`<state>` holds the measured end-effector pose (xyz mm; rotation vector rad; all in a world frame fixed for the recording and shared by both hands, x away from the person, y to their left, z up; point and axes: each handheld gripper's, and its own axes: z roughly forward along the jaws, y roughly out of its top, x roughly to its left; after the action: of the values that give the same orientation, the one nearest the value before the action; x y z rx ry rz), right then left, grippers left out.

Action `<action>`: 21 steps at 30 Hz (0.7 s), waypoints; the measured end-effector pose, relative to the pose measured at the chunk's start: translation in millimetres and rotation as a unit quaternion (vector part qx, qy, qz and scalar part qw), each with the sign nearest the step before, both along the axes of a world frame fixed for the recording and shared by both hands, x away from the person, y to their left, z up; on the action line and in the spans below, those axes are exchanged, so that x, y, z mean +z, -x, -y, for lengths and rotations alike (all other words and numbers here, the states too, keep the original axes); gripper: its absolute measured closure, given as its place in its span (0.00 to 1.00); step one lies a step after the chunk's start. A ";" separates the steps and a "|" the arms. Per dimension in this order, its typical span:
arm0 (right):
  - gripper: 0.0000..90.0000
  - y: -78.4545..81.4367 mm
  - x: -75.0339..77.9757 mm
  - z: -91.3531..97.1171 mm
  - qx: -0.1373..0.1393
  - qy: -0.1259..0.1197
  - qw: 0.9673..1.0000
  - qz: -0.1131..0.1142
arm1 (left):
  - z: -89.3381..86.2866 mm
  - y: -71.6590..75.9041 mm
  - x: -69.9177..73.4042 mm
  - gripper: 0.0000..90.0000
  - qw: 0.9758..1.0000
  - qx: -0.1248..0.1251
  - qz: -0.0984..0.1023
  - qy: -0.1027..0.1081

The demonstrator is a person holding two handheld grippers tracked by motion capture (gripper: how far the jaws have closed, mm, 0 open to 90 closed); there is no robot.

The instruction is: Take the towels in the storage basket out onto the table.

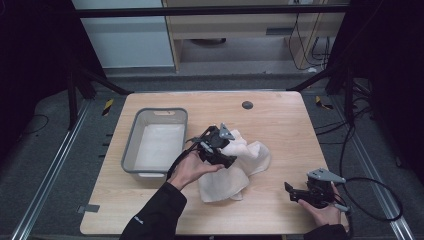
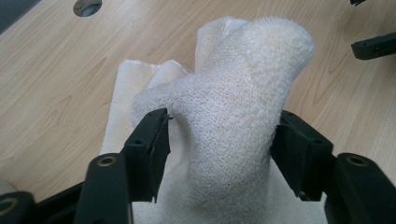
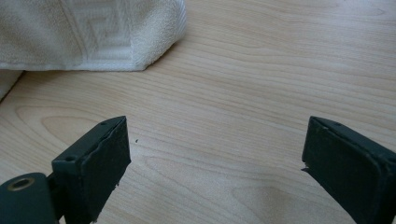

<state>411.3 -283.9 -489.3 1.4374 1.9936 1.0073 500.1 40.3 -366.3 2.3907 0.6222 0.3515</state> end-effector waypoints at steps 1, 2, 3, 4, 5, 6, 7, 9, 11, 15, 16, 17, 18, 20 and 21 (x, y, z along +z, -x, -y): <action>0.09 -0.1 0.0 0.1 0.000 0.000 1.000 0.000 | -1.2 1.0 -0.1 0.40 1.000 0.002 0.003 0.005; 0.08 0.0 0.0 0.1 0.000 0.000 1.000 0.000 | -2.5 1.9 0.1 0.38 1.000 0.002 0.007 0.010; 0.08 0.2 0.0 -0.1 -0.001 0.000 1.000 0.000 | -4.7 2.9 0.8 0.35 1.000 0.003 0.011 0.015; 0.08 0.3 0.0 -0.2 -0.001 0.000 1.000 -0.001 | -6.0 3.6 1.2 0.33 1.000 0.004 0.013 0.019; 0.08 0.2 0.0 0.0 0.000 0.000 1.000 0.000 | -7.7 4.4 1.9 0.32 1.000 0.005 0.016 0.025; 0.08 0.2 0.0 0.0 -0.001 0.000 1.000 0.000 | -9.5 5.3 2.8 0.30 0.999 0.006 0.017 0.029; 0.08 0.0 0.0 0.1 0.000 0.001 1.000 0.000 | -11.1 6.3 3.6 0.30 0.999 0.006 0.019 0.034; 0.08 0.0 -0.1 0.0 -0.001 0.001 1.000 0.000 | -14.8 8.5 5.8 0.28 0.999 0.004 0.024 0.039; 0.08 0.1 -0.2 -0.1 -0.001 0.002 1.000 0.000 | -17.7 11.0 7.1 0.26 0.999 0.004 0.029 0.046; 0.08 0.1 -0.2 0.0 -0.001 0.002 1.000 0.000 | -25.9 17.9 9.7 0.24 0.997 0.006 0.040 0.065; 0.08 0.1 -0.2 0.0 -0.001 0.002 1.000 0.000 | -28.2 19.6 10.2 0.24 0.997 0.005 0.042 0.069; 0.08 0.1 -0.3 -0.1 -0.001 0.003 1.000 -0.001 | -30.6 21.7 10.4 0.23 0.996 0.007 0.042 0.073; 0.08 0.0 -0.3 -0.3 -0.001 0.002 1.000 -0.001 | -32.8 23.4 10.5 0.23 0.996 0.008 0.046 0.075; 0.08 0.0 -0.4 -0.4 -0.001 0.002 1.000 -0.001 | -36.7 26.3 10.4 0.22 0.995 0.010 0.051 0.081; 0.08 0.0 -0.3 -0.3 -0.001 0.002 1.000 -0.001 | -39.2 27.9 10.0 0.22 0.995 0.011 0.054 0.087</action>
<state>411.3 -283.6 -489.6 1.4385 1.9935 1.0006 472.2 79.5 -356.3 2.1854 0.6048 0.4168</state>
